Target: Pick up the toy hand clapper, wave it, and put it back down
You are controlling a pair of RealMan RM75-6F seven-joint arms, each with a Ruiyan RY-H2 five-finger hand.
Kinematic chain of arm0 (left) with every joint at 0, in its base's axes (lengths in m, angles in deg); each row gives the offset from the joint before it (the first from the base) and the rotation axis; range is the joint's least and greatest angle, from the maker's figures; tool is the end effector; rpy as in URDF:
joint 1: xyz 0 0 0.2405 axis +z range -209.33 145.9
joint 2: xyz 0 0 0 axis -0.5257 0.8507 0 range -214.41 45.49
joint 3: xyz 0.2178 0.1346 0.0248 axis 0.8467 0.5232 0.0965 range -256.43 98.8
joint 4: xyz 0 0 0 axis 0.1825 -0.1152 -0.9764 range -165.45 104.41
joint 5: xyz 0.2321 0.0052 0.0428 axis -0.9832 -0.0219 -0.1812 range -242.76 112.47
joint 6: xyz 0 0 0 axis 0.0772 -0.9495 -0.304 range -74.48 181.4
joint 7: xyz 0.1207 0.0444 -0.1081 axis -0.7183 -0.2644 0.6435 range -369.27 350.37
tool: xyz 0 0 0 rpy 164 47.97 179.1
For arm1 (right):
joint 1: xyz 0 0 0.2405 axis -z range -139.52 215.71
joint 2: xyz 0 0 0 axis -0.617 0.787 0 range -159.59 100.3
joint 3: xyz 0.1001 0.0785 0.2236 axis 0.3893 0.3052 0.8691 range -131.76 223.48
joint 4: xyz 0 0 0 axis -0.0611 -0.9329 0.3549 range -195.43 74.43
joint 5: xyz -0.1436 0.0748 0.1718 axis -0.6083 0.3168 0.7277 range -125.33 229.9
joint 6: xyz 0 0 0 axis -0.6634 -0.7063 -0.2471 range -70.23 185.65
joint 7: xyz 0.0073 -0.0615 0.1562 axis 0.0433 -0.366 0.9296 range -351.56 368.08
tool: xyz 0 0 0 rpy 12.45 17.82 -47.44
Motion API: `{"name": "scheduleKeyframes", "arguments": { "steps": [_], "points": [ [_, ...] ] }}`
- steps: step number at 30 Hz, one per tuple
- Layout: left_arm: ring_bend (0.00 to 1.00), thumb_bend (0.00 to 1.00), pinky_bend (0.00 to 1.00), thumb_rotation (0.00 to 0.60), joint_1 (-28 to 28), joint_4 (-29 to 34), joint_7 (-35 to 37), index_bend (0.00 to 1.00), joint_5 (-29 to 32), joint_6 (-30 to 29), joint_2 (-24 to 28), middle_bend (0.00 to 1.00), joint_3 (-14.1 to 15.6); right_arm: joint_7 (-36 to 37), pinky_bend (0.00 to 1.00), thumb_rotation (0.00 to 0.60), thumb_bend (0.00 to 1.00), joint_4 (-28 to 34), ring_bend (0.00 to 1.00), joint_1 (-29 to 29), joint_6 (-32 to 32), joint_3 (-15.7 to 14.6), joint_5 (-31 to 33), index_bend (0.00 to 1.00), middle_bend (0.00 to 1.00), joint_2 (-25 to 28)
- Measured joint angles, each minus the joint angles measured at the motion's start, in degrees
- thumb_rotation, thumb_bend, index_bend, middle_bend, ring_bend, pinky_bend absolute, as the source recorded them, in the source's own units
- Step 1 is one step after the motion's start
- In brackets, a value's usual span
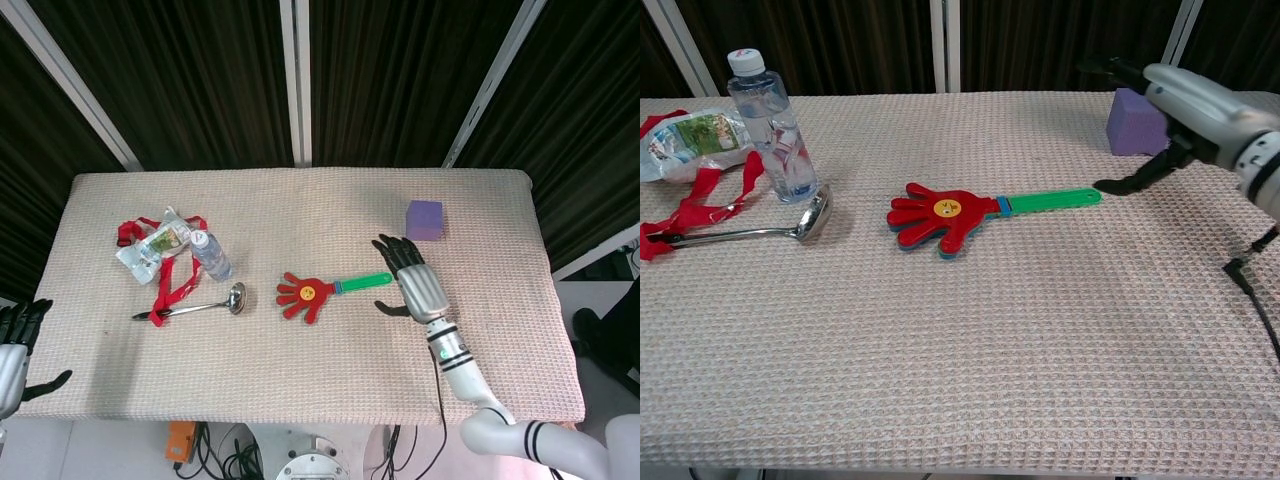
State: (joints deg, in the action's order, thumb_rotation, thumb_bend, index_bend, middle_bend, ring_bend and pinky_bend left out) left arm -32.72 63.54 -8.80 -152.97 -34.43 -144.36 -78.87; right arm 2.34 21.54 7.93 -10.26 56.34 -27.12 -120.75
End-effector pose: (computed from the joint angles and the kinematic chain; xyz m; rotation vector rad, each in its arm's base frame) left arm -0.3316 0.1739 0.1548 -1.3823 -0.9059 -0.8475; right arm -0.1760 -0.3379 -0.0253 1.6475 -0.9882 1.1962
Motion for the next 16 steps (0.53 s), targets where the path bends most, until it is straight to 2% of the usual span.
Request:
{"name": "scheduleKeyframes", "arguments": {
  "steps": [4, 7, 11, 16],
  "points": [
    [0.0, 0.11, 0.0, 0.6, 0.0, 0.8, -1.7, 0.04, 0.0, -0.1, 0.2, 0.05, -0.1, -9.3, 0.0, 0.6, 0.09, 4.8, 0.0, 7.2, -7.3, -5.3, -1.9, 0.0, 0.0, 8.9],
    [0.0, 0.11, 0.0, 0.6, -0.1, 1.3, -2.7, 0.04, 0.1, -0.1, 0.4, 0.05, -0.3, -12.3, 0.0, 0.6, 0.09, 6.5, 0.0, 13.4, -13.8, -8.7, -2.7, 0.0, 0.0, 13.6],
    [0.0, 0.11, 0.0, 0.6, -0.3, 1.2, -4.0, 0.04, 0.0, -0.1, 0.1, 0.05, -0.4, -11.5, 0.0, 0.6, 0.1, 6.3, 0.0, 21.1, -21.4, -11.8, -3.0, 0.0, 0.0, 16.8],
    [0.0, 0.11, 0.0, 0.6, -0.6, 0.4, -5.6, 0.04, 0.0, 0.2, -0.5, 0.05, -0.5, -5.3, 0.0, 0.6, 0.1, 3.7, 0.0, 25.0, -24.7, -12.6, -3.1, 0.0, 0.0, 18.7]
  ]
}}
